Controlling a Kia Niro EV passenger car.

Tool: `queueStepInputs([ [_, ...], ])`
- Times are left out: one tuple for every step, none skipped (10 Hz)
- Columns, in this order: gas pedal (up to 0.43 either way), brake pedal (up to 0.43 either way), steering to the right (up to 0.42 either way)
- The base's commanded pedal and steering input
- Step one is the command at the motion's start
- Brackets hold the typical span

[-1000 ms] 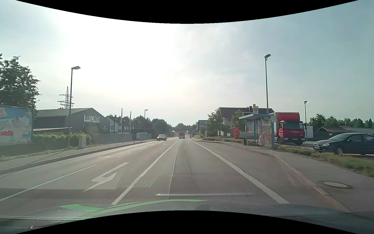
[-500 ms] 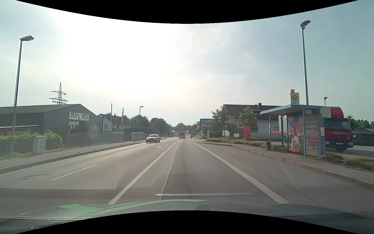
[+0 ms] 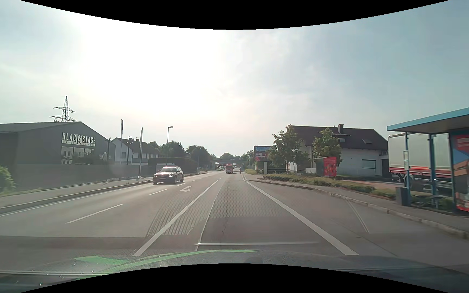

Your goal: Follow the waypoints while adhering to traffic rules and regulations

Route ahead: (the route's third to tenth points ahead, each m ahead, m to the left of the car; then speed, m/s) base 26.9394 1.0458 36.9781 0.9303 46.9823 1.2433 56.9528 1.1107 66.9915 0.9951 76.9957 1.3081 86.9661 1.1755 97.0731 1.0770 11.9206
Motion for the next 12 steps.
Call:
queueStepInputs([
  [0.000,0.000,0.000],
  [0.000,0.000,0.000],
  [0.000,0.000,0.000],
  [0.000,0.000,0.001],
  [0.000,0.000,0.002],
  [0.000,0.000,0.003],
  [0.000,0.000,0.003],
  [0.000,0.000,0.004],
  [0.000,0.000,0.003],
  [0.000,0.000,0.003],
  [0.000,0.000,0.004],
  [0.000,0.000,0.003],
])
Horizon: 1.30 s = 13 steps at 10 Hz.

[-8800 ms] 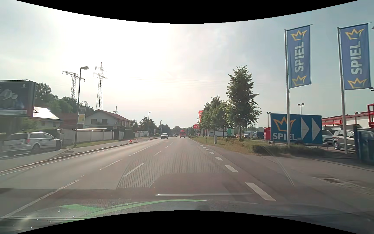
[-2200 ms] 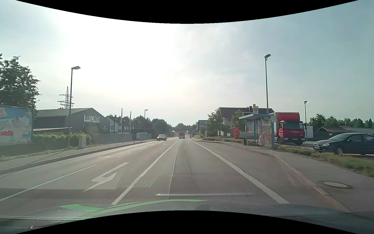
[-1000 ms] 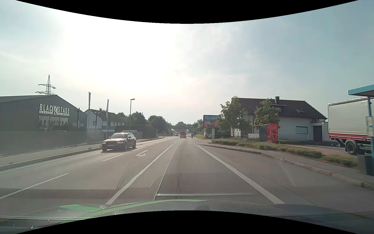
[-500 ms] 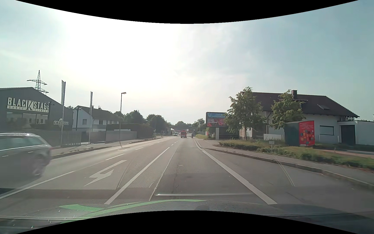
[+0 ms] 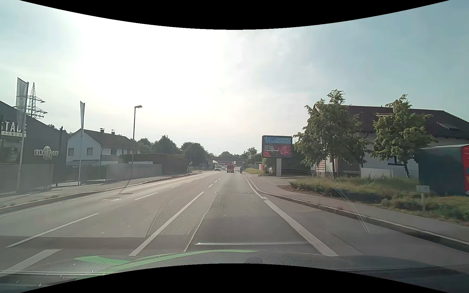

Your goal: Follow the waypoints while adhering to traffic rules and regulations

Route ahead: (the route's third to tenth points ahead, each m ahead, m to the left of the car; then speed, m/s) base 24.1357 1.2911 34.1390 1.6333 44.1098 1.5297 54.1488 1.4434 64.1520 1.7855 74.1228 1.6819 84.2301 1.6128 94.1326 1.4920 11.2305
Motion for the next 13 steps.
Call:
queueStepInputs([
  [0.000,0.000,0.003],
  [0.000,0.000,0.004],
  [0.000,0.000,0.004],
  [0.000,0.000,0.004],
  [0.000,0.000,0.004],
  [0.000,0.000,0.004],
  [0.000,0.000,0.004],
  [0.000,0.000,0.004],
  [0.000,0.000,0.004],
  [0.000,0.000,0.004],
  [0.000,0.000,0.004],
  [0.000,0.000,0.004],
  [0.000,0.000,0.005],
])
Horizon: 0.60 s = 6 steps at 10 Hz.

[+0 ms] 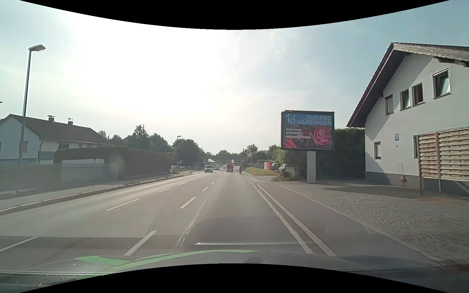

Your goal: Follow the waypoints while adhering to traffic rules and regulations

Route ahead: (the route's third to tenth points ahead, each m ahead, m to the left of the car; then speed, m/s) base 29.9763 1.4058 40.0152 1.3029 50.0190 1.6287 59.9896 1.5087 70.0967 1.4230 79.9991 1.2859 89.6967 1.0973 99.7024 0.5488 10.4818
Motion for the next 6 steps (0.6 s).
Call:
queueStepInputs([
  [0.000,0.000,0.004],
  [0.000,0.000,0.004],
  [0.000,0.000,0.004],
  [0.000,0.000,0.003],
  [0.000,0.000,0.003],
  [0.000,0.000,0.003],
])
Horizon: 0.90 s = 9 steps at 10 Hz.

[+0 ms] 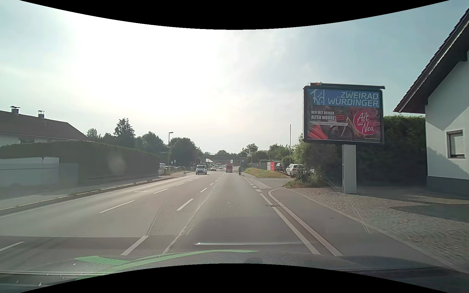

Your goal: Follow the waypoints while adhering to traffic rules and regulations

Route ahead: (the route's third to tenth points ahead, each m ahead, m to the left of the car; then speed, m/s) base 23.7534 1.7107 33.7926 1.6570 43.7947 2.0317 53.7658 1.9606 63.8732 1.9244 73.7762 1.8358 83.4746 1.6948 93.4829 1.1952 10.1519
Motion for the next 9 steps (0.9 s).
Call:
queueStepInputs([
  [0.000,0.000,0.003],
  [0.000,0.000,0.002],
  [0.000,0.000,0.002],
  [0.000,0.000,0.001],
  [0.000,0.000,0.001],
  [0.000,0.000,0.001],
  [0.000,0.000,0.001],
  [0.000,0.000,0.001],
  [0.000,0.000,0.000],
])
